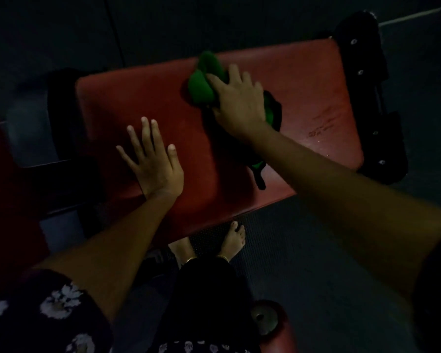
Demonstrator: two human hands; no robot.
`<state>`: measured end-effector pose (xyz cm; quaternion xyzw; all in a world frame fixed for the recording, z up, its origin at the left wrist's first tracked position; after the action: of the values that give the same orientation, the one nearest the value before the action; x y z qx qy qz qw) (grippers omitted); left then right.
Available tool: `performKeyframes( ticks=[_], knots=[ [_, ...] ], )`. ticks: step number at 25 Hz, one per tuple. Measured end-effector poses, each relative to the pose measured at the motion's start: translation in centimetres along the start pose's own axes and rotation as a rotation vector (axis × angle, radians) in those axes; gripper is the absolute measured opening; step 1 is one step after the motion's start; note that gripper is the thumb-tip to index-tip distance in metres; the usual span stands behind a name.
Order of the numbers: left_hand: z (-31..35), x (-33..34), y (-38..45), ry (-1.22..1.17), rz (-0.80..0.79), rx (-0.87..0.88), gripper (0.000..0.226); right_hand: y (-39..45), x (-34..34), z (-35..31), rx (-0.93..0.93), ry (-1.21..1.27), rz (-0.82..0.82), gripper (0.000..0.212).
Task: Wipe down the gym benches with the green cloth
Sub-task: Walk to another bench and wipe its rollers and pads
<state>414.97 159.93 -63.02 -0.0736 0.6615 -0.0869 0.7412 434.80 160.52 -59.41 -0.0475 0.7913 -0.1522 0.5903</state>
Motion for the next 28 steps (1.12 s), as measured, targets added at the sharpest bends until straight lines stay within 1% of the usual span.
performKeyframes(
  ticks=[1,2,3,4,6,7,8,9,11,12,13,14,15,16,17,19,20,22,23,24,26,27,28],
  knots=[
    [-0.1,-0.2,0.1,-0.002,0.009,0.0,0.058,0.7,-0.9,0.7,-0.038,-0.022,0.009,0.053],
    [-0.1,-0.2,0.2,-0.01,0.014,0.008,0.058,1.1,-2.0,3.0,0.001,-0.042,0.029,0.052],
    [0.2,-0.2,0.3,-0.029,0.018,0.019,0.057,1.1,-3.0,6.4,0.089,-0.047,0.047,0.05],
    [0.6,-0.2,0.3,-0.057,0.023,0.027,0.057,0.6,-3.9,10.6,0.213,-0.029,0.067,0.049],
    [0.9,-0.2,0.4,-0.1,0.028,0.023,0.056,-2.3,-4.5,17.9,0.476,0.087,0.106,0.05],
    [0.9,-0.3,0.5,-0.108,0.027,0.006,0.056,-3.7,-4.4,19.4,0.553,0.135,0.123,0.052],
    [0.8,-0.5,0.7,-0.11,0.026,-0.019,0.056,-4.6,-4.2,19.4,0.578,0.155,0.132,0.054],
    [0.9,-0.8,0.8,-0.111,0.023,-0.04,0.056,-5.2,-3.5,17.9,0.564,0.168,0.127,0.055],
    [3.0,-1.6,0.7,-0.091,0.014,-0.026,0.054,-6.6,-1.4,13.1,0.448,0.153,0.09,0.058],
    [5.1,-1.8,0.4,-0.066,0.013,0.027,0.052,-7.6,-0.2,10.1,0.34,0.126,0.059,0.059],
    [7.5,-1.9,-0.1,-0.057,0.011,0.091,0.051,-9.1,0.8,7.1,0.192,0.066,0.027,0.061],
    [9.8,-1.8,-0.4,-0.078,-0.004,0.148,0.052,-10.6,1.4,5.2,0.055,0.001,0.012,0.063],
    [11.7,-1.4,-0.6,-0.115,-0.04,0.179,0.053,-11.8,1.8,5.5,-0.014,-0.046,-0.006,0.064],
    [13.1,-0.9,-0.6,-0.144,-0.093,0.183,0.055,-12.5,1.6,7.5,0.004,-0.045,0.003,0.064],
    [13.8,0.0,-0.5,-0.138,-0.143,0.173,0.058,-12.8,0.9,10.4,0.094,-0.034,0.03,0.064],
    [14.1,1.4,-0.5,-0.035,-0.161,0.174,0.065,-12.9,-0.2,15.5,0.309,0.052,0.103,0.063],
    [14.1,1.7,-0.5,0.012,-0.155,0.188,0.067,-13.0,-0.4,16.7,0.395,0.082,0.132,0.062],
    [13.6,1.9,-0.6,0.051,-0.168,0.217,0.069,-13.8,0.3,15.7,0.534,0.11,0.163,0.061],
    [13.3,2.0,-0.6,0.053,-0.177,0.23,0.069,-14.3,0.9,13.9,0.56,0.124,0.17,0.062],
    [13.2,1.9,-0.7,0.05,-0.182,0.239,0.07,-14.5,1.4,11.7,0.511,0.132,0.17,0.062],
    [13.4,1.5,-0.7,0.035,-0.168,0.238,0.07,-15.1,2.1,6.4,0.192,0.063,0.121,0.064],
    [13.6,1.4,-0.8,0.026,-0.153,0.228,0.07,-15.7,2.4,5.9,0.067,0.032,0.096,0.064],
    [13.9,1.2,-0.9,0.014,-0.139,0.21,0.07,-16.4,2.3,7.6,0.051,0.019,0.097,0.065]
  ],
)
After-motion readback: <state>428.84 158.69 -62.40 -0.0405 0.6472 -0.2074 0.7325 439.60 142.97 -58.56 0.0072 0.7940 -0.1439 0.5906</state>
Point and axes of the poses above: each hand's wrist, its own y-axis towards the middle knuckle, its own x-axis out of the palm, z = x × y, the point moved 10 cm from there along y, towards the middle knuckle, and after that the axes turned 13 degrees about -x, right-handed, at the moved point
